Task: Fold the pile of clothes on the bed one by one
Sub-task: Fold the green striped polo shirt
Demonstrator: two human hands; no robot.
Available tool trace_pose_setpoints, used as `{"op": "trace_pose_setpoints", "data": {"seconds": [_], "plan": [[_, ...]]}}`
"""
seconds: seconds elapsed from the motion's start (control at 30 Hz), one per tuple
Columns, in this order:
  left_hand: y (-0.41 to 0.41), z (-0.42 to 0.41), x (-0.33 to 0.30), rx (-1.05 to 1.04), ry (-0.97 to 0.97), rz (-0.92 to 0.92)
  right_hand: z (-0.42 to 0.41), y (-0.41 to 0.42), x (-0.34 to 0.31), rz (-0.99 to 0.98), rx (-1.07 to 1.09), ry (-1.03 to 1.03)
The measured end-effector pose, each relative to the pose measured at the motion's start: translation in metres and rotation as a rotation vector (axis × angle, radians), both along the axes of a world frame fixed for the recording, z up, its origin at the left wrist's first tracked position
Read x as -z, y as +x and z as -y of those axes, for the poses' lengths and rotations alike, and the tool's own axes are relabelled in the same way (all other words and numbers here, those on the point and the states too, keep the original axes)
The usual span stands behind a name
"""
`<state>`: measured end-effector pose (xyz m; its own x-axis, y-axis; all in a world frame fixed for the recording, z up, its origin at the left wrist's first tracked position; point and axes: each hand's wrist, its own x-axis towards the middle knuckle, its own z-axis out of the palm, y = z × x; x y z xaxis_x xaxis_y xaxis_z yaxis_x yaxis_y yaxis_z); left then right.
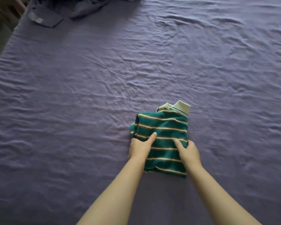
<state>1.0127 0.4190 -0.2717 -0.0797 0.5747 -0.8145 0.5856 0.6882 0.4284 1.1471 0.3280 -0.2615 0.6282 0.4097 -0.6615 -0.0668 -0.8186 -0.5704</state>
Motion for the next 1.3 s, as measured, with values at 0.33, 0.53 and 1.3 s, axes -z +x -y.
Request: {"op": "trace_pose_setpoints", "data": {"seconds": [0.33, 0.53, 1.3], "plan": [[-0.006, -0.005, -0.040, -0.299, -0.302, 0.560, 0.023, 0.030, -0.042, -0.598, 0.268, 0.286], [0.025, 0.007, -0.099, -0.152, -0.239, 0.617, 0.055, 0.054, -0.100, -0.531, 0.319, 0.372], [0.228, 0.221, -0.320, 0.299, 0.049, 0.805, 0.307, 0.238, -0.317, -0.190, 0.339, 0.742]]}}
